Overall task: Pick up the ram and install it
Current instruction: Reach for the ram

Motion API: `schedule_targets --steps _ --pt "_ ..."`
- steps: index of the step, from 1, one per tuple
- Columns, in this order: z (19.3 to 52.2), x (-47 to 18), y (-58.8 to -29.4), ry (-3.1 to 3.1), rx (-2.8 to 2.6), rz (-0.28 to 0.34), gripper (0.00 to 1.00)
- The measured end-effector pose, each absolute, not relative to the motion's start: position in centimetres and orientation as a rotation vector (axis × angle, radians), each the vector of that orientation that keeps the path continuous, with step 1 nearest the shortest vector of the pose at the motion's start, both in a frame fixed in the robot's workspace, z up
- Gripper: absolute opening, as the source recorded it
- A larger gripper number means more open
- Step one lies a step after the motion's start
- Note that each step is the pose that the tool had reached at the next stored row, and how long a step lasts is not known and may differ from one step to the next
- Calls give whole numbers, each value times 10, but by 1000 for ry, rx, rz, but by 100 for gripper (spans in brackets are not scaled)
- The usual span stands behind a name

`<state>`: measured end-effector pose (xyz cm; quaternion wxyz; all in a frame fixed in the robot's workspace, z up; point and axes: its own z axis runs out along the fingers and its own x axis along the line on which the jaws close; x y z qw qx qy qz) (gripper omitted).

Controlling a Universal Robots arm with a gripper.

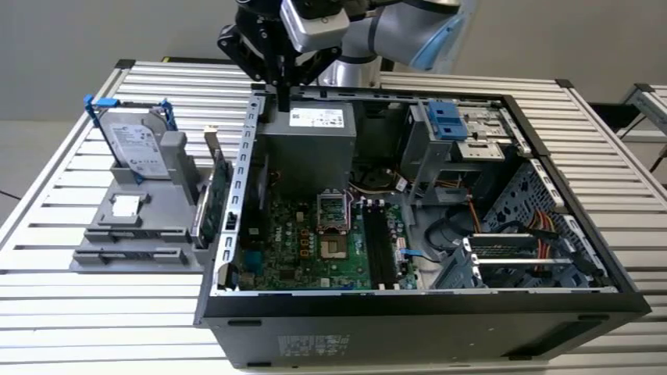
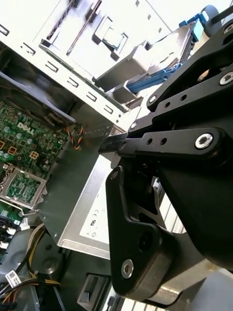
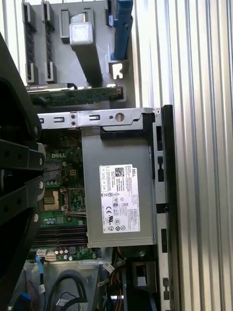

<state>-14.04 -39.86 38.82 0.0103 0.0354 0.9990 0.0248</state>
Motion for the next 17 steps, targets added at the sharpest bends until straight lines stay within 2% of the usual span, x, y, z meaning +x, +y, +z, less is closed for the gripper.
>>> schedule_targets --steps 17 --pt "388 -144 -398 3120 111 77 0"
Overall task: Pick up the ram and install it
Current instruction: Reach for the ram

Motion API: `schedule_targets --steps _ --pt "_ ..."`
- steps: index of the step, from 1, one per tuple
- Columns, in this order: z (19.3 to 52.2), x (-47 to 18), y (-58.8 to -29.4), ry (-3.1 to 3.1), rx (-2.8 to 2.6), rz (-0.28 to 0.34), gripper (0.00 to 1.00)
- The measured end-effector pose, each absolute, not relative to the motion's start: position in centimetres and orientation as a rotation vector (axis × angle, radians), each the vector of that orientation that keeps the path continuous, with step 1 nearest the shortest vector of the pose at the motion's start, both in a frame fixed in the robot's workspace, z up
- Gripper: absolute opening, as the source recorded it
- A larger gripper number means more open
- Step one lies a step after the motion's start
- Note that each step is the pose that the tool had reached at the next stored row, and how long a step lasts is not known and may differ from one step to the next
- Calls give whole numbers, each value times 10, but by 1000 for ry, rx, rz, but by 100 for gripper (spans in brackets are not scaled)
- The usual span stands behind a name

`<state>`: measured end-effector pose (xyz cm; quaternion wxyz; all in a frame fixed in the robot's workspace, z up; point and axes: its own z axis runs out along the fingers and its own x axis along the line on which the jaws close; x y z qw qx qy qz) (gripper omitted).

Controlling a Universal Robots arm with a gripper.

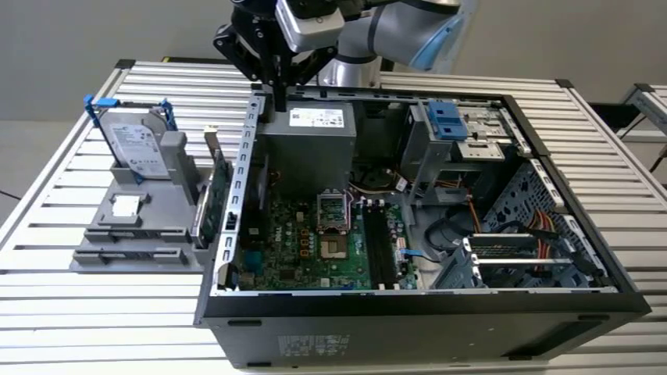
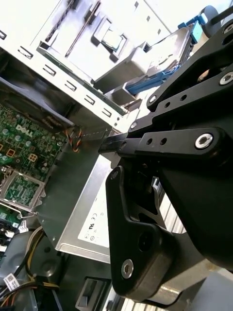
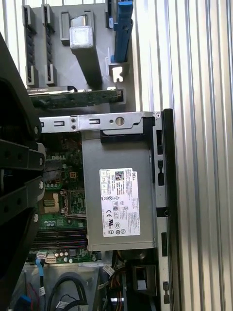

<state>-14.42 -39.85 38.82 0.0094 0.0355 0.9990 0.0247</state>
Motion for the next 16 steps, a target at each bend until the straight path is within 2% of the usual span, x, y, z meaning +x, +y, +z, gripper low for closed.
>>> schedule_targets --steps 16 --pt "388 -148 -398 3120 111 77 0"
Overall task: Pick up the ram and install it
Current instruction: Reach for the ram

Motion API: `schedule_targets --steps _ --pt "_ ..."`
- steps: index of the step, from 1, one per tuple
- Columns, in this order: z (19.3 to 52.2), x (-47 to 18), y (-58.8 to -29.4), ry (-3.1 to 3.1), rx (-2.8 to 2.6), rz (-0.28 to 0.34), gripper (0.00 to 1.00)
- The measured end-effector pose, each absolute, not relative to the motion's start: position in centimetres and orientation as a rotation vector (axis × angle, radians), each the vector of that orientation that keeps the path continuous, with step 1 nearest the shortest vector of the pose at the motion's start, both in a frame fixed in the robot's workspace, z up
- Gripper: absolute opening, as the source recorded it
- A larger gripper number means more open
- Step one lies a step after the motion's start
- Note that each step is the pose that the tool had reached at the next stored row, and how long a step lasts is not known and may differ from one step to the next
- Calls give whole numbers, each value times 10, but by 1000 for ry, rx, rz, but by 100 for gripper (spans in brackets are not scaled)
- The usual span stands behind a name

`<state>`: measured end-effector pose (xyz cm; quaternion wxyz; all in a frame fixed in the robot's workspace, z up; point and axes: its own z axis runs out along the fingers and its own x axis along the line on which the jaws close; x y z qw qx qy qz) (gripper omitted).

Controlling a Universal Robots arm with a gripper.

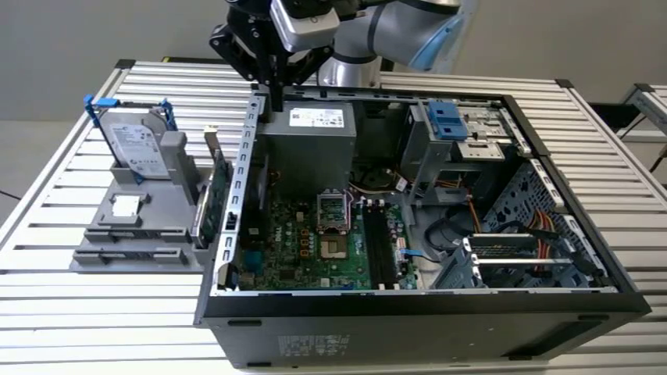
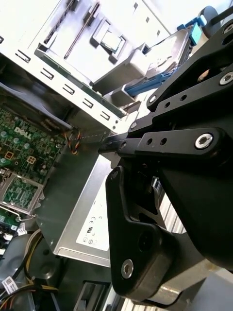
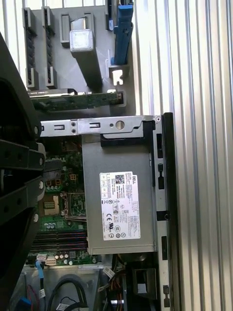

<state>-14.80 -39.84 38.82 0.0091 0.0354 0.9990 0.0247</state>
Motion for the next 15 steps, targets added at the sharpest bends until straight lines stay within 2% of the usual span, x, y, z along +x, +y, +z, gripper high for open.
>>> schedule_targets --steps 15 --pt "388 -158 -398 3120 111 77 0"
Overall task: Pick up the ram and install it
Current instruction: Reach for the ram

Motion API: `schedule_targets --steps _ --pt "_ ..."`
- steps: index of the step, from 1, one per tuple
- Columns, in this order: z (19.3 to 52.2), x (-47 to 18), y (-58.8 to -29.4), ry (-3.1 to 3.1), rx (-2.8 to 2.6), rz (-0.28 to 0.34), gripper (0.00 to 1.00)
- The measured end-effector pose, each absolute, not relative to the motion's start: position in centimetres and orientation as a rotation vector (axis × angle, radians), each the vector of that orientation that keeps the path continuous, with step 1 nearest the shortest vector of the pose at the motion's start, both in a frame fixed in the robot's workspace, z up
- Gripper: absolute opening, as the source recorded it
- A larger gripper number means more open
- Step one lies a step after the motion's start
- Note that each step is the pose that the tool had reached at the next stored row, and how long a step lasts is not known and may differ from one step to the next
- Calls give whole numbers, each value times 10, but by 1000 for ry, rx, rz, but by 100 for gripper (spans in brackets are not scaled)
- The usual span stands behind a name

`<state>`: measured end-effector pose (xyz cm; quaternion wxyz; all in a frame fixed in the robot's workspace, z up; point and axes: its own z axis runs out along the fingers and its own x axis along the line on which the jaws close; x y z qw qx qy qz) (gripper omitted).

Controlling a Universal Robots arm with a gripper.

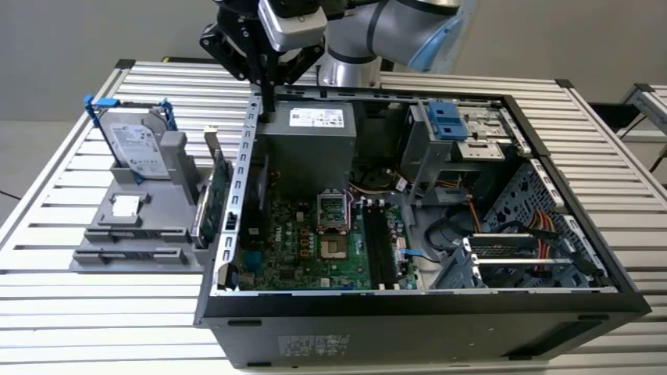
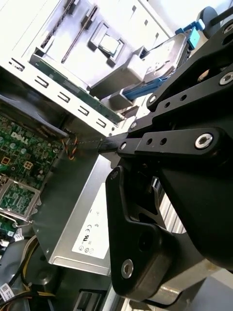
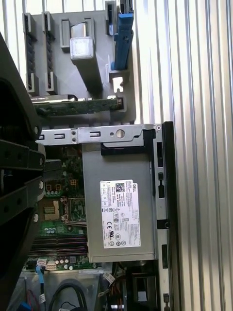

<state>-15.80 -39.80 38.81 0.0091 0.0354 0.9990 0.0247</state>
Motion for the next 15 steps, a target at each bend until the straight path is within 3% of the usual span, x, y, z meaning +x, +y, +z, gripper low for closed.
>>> schedule_targets --steps 15 --pt "388 -179 -398 3121 111 77 0"
